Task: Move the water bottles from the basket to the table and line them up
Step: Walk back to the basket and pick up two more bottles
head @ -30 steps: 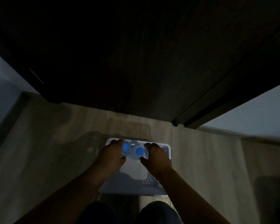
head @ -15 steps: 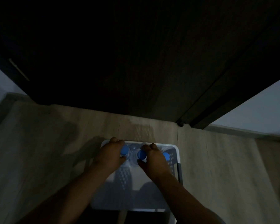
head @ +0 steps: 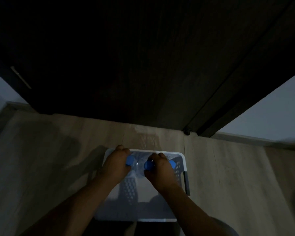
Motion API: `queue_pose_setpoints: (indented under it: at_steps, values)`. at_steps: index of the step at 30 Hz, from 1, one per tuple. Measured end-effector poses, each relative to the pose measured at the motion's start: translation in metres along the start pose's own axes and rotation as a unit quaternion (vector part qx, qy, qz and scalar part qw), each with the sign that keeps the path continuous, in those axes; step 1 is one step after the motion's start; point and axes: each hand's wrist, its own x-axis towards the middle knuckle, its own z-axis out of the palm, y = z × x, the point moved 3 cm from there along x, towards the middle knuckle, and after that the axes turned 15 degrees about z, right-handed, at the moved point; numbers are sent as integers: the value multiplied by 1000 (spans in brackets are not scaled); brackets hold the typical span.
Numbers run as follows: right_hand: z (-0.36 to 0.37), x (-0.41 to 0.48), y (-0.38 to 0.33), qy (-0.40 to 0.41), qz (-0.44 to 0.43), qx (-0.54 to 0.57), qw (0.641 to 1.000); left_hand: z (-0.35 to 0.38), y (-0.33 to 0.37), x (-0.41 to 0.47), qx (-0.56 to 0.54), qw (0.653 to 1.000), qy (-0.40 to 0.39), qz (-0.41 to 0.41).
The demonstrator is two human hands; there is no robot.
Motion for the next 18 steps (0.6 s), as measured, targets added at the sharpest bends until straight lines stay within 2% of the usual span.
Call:
queue_pose_setpoints:
  at_steps: [7, 13, 18]
  values:
    - [-44, -39, -1, 19, 2, 80, 997, -38, 25, -32, -40, 998, 40, 7]
    - [-148, -113, -35, 60, 8, 131, 990, -132, 92, -79, -50, 997, 56, 23]
    - [-243, -183, -69, 58, 41, 166, 984, -228, 162, -124, -93, 992, 85, 2]
